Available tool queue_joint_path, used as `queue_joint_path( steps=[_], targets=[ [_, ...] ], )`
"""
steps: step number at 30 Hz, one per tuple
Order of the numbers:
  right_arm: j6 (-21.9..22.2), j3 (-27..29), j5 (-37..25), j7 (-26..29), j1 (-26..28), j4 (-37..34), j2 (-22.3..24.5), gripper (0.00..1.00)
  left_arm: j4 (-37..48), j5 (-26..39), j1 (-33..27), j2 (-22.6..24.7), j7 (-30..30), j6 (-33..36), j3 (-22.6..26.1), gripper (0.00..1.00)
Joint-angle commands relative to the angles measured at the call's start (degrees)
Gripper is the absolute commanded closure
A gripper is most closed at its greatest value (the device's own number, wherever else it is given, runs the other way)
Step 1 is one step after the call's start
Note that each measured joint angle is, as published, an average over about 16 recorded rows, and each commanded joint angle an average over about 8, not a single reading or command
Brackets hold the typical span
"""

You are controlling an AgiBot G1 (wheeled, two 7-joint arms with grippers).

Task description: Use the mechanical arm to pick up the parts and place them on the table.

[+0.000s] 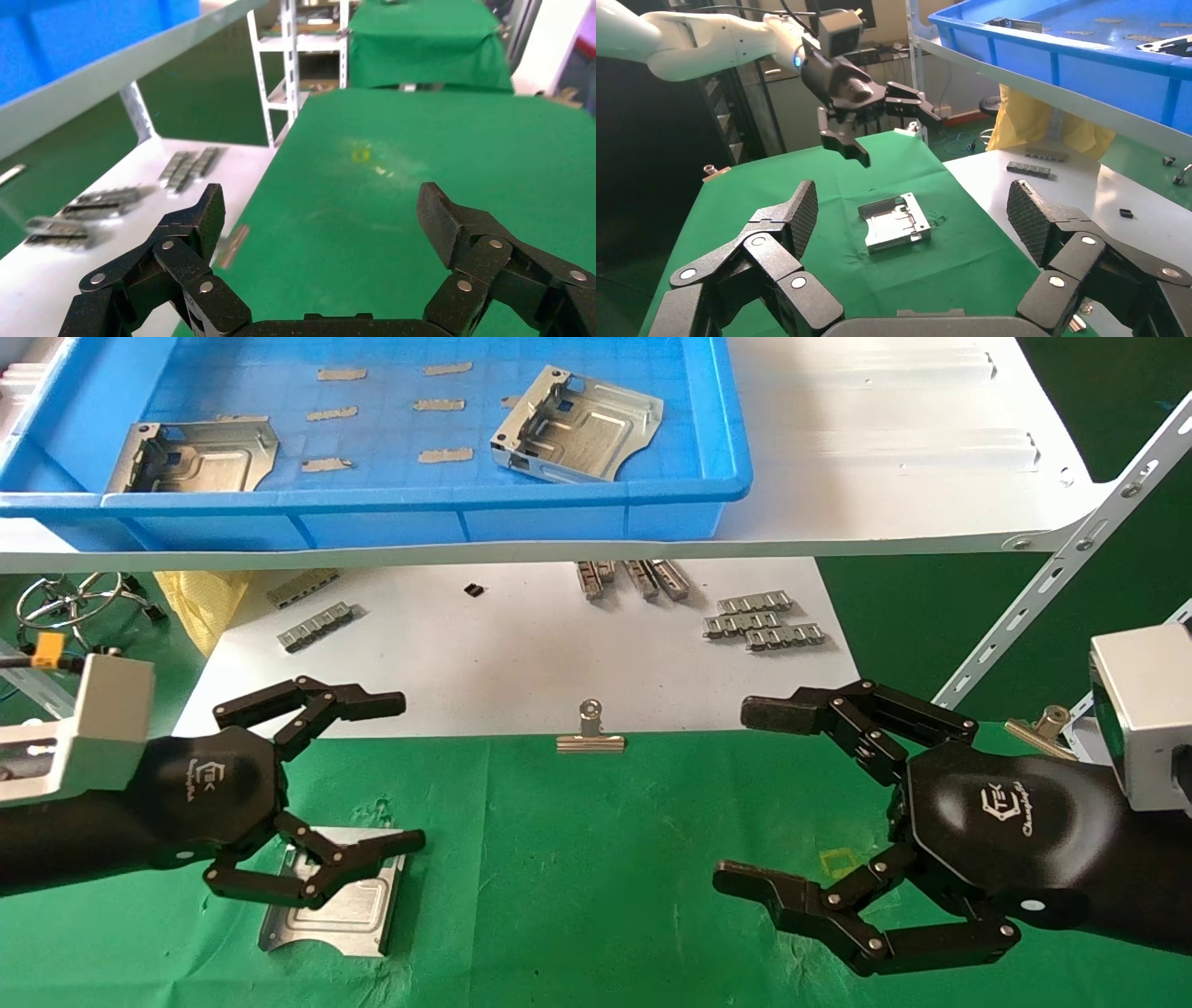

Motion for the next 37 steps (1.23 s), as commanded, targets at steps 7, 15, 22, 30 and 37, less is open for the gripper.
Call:
queue_joint_path(
  steps=[7, 15, 22, 30, 37],
  targets=[
    [0.00, 0.00, 0.00, 0.00, 0.00, 0.00, 0.00, 0.00, -8.72, -2.00, 3.86, -1.56, -6.82, -0.84, -3.88, 0.00],
    [0.00, 0.00, 0.00, 0.00, 0.00, 0.00, 0.00, 0.00, -17.43, -3.99, 7.71, -3.11, -13.63, -1.68, -7.75, 0.00],
    [0.01, 0.00, 0.00, 0.00, 0.00, -0.01, 0.00, 0.00, -24.01, -5.51, 10.62, -4.28, -18.68, -2.29, -10.68, 0.00],
    [0.02, 0.01, 0.02, 0.00, -0.01, -0.02, 0.01, 0.00, -26.31, -6.18, 11.68, -4.73, -19.93, -2.54, -11.77, 0.00],
    [0.02, 0.01, 0.02, 0.00, -0.01, -0.02, 0.00, 0.00, -25.56, -6.00, 11.39, -4.62, -19.60, -2.51, -11.43, 0.00]
  ],
)
